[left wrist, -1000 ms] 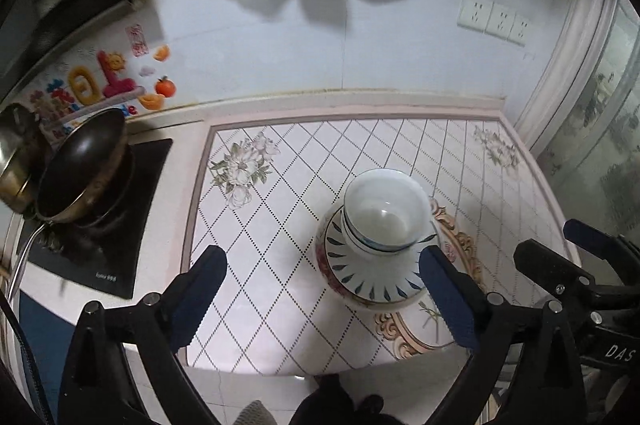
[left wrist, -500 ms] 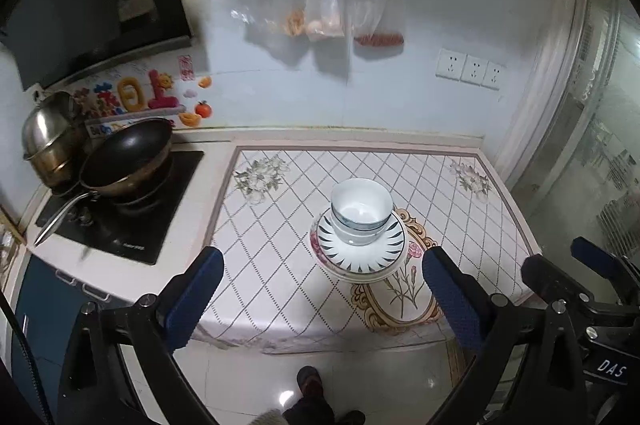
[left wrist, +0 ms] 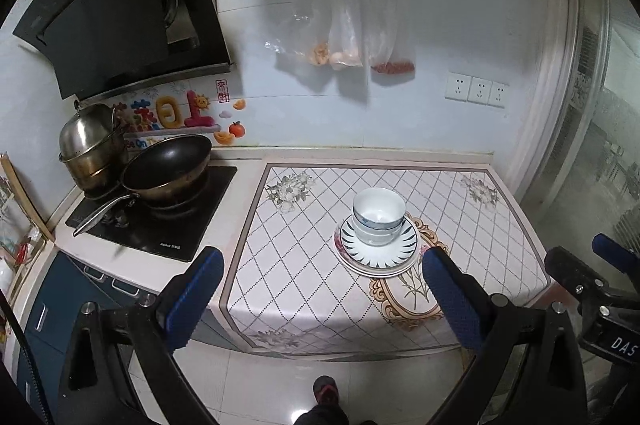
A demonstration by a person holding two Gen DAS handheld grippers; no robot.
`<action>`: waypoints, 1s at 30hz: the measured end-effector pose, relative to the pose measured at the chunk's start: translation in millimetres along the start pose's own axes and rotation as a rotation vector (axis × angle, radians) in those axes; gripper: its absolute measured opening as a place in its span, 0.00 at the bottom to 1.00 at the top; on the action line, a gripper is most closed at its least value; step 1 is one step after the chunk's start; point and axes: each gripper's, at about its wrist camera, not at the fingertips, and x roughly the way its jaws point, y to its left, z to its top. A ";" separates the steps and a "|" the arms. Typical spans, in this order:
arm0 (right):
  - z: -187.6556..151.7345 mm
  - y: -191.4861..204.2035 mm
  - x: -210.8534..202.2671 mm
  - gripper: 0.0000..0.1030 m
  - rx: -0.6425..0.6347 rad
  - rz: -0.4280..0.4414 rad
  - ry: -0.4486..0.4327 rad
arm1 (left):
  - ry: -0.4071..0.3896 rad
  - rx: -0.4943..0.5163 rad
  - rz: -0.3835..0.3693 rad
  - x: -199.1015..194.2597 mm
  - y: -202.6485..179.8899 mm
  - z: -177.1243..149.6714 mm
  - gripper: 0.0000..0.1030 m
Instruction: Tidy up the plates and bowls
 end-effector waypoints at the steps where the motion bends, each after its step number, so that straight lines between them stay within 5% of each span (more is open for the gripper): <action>1: 0.5 -0.3 0.8 1.00 -0.002 0.000 0.001 | -0.001 -0.002 0.000 -1.0 0.1 -0.5 0.99; 30: 6.4 -3.9 -10.5 1.00 -0.035 -0.004 -0.017 | -0.020 -0.021 0.010 -24.1 -5.1 -6.2 0.99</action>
